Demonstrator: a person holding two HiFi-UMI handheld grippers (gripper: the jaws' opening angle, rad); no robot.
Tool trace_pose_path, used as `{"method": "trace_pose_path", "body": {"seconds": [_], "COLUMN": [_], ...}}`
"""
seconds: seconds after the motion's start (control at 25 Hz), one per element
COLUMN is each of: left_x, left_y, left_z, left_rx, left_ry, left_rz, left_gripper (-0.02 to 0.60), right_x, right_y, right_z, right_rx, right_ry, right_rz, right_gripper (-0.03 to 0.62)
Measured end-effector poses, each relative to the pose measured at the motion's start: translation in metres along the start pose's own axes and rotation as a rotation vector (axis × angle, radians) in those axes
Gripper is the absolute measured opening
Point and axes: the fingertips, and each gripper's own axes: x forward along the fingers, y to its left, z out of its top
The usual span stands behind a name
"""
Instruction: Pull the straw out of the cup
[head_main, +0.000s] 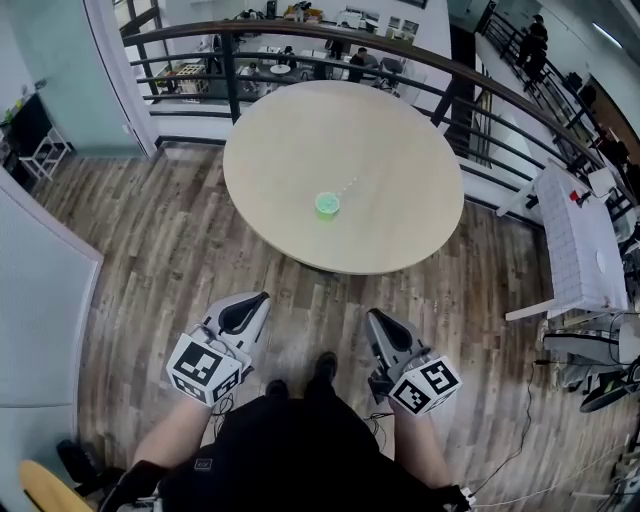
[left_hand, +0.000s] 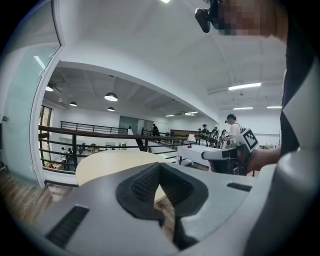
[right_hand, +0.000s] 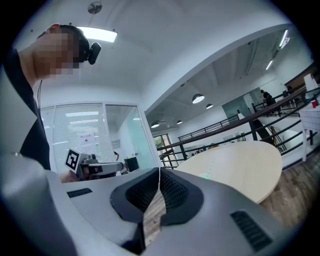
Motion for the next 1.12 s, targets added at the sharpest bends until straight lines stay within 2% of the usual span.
{"method": "trace_pose_path", "body": {"seconds": [0.24,0.44,0.68,0.88,1.12], "left_x": [0.044,0.076,0.103,0.118,0.126], "left_y": [-0.003,-0.005,-0.018,-0.017,0.019], "left_z": [0.010,0.016,0.019,0.015,0.021], "left_rx": [-0.014,-0.020,-0.026,-0.041,-0.031], "left_ry": [-0.005,0.002,0.003,0.019,0.003], "left_rz": [0.037,0.101,0.128,0.128,0.130], "left_gripper": [0.006,0.006,0.006,0.006,0.006], "right_x": [0.004,0.000,0.005,0.017,0.057], "right_y": [-0.046,-0.083,-0.110,-0.116,-0.114], "right_z": [0.019,0.036,0.030,0.026,0.022], "right_rx": [-0.011,-0.010,0.003,0.026,0.025], "right_ry": [0.004,0.007,0.047,0.067,0.102], "right_rz": [0.035,0.078,0.126,0.145,0.144], "right_gripper": [0.023,0.023,0.023,0.023,0.023]}}
